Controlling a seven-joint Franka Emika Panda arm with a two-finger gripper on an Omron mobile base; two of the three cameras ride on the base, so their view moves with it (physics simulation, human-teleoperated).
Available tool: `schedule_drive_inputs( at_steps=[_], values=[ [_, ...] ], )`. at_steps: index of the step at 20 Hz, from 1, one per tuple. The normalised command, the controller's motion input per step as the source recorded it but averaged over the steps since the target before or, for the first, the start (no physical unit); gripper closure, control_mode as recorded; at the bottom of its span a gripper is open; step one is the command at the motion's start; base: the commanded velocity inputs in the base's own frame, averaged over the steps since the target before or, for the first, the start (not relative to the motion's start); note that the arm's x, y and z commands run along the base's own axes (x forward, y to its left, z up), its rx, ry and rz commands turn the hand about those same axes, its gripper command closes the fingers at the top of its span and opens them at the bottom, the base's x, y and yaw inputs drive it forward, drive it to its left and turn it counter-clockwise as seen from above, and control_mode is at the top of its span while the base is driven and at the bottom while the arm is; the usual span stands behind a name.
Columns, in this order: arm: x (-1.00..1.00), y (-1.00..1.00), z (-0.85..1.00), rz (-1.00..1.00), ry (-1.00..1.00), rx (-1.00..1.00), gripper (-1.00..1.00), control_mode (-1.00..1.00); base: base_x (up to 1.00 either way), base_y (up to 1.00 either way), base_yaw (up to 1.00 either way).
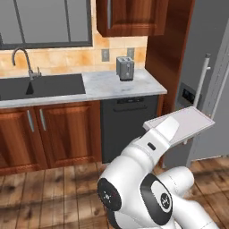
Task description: The ice cube tray has been filled with water. Take the tray and place it in the freezer to make ice. Close the freezer door after placing the tray.
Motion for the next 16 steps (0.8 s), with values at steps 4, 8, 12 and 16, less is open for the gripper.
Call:
schedule_drive_inputs(
  at_steps=[4, 8, 12, 16],
  values=[
    [0.00, 0.00, 0.00, 0.00, 0.00, 0.00, 1.00, 1.00, -0.29, -0.42, -0.03],
    [0.00, 0.00, 0.00, 0.00, 0.00, 0.00, 1.00, 1.00, -0.11, -0.55, -0.03],
    [0.00, 0.00, 0.00, 0.00, 0.00, 0.00, 1.00, 1.00, -0.04, -0.61, -0.03],
    [0.00, 0.00, 0.00, 0.00, 0.00, 0.00, 1.00, 1.00, 0.00, -0.69, -0.03]
  ],
)
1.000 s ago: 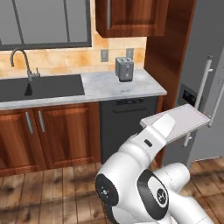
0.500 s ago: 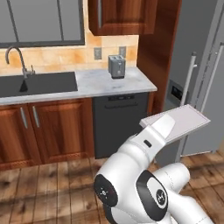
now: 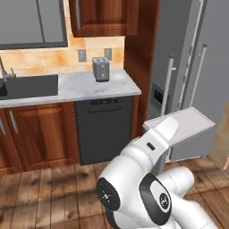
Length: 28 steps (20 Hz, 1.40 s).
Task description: The ice cube tray has been filled with water. Take the tray and place it in the freezer to make ice. Close the freezer door after placing the tray.
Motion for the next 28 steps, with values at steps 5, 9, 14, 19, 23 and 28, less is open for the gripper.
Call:
schedule_drive_inputs(
  at_steps=[5, 9, 14, 19, 23, 28],
  values=[
    [0.00, 0.00, 0.00, 0.00, 0.00, 0.00, 1.00, 1.00, 0.00, -0.70, -0.01],
    [0.00, 0.00, 0.00, 0.00, 0.00, 0.00, 1.00, 1.00, 0.00, -0.70, 0.00],
    [0.00, 0.00, 0.00, 0.00, 0.00, 0.00, 1.00, 1.00, 0.00, -0.71, 0.00],
    [0.00, 0.00, 0.00, 0.00, 0.00, 0.00, 1.00, 1.00, 0.00, -0.70, 0.00],
    [0.00, 0.00, 0.00, 0.00, 0.00, 0.00, 1.00, 1.00, 0.01, -0.69, 0.05],
    [0.00, 0.00, 0.00, 0.00, 0.00, 0.00, 1.00, 1.00, 0.17, -0.52, 0.15]
  ],
)
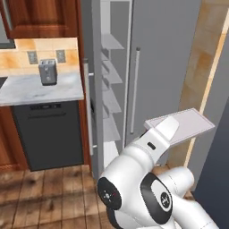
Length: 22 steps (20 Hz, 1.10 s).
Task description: The ice cube tray has been filled with water. Take the tray and place it in the freezer to make ice. Close the freezer door after placing the tray.
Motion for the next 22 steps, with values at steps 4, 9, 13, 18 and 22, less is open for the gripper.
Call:
schedule_drive_inputs(
  at_steps=[4, 9, 13, 18, 22],
  values=[
    [0.00, 0.00, 0.00, 0.00, 0.00, 0.00, 1.00, 1.00, 0.31, -0.37, 0.24],
    [0.00, 0.00, 0.00, 0.00, 0.00, 0.00, 1.00, 1.00, 0.39, -0.32, 0.33],
    [0.00, 0.00, 0.00, 0.00, 0.00, 0.00, 1.00, 1.00, 0.36, -0.45, 0.35],
    [0.00, 0.00, 0.00, 0.00, 0.00, 0.00, 1.00, 1.00, 0.31, -0.59, 0.35],
    [0.00, 0.00, 0.00, 0.00, 0.00, 0.00, 1.00, 1.00, 0.28, -0.64, 0.32]
  ],
)
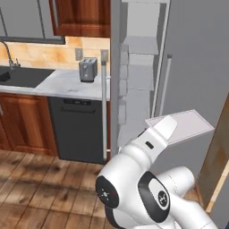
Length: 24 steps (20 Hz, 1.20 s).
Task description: The ice cube tray has been filled with water. Take the tray and place it in the freezer to make ice. Close the freezer door after placing the tray.
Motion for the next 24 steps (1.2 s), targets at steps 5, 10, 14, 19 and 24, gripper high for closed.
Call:
schedule_drive_inputs(
  at_steps=[5, 10, 14, 19, 24],
  values=[
    [0.00, 0.00, 0.00, 0.00, 0.00, 0.00, 1.00, 1.00, 0.12, -0.64, 0.27],
    [0.00, 0.00, 0.00, 0.00, 0.00, 0.00, 1.00, 1.00, 0.06, -0.57, 0.22],
    [0.00, 0.00, 0.00, 0.00, 0.00, 0.00, 1.00, 1.00, 0.24, -0.46, 0.21],
    [0.00, 0.00, 0.00, 0.00, 0.00, 0.00, 1.00, 1.00, 0.47, -0.36, 0.18],
    [0.00, 0.00, 0.00, 0.00, 0.00, 0.00, 1.00, 1.00, 0.54, -0.36, 0.15]
  ],
)
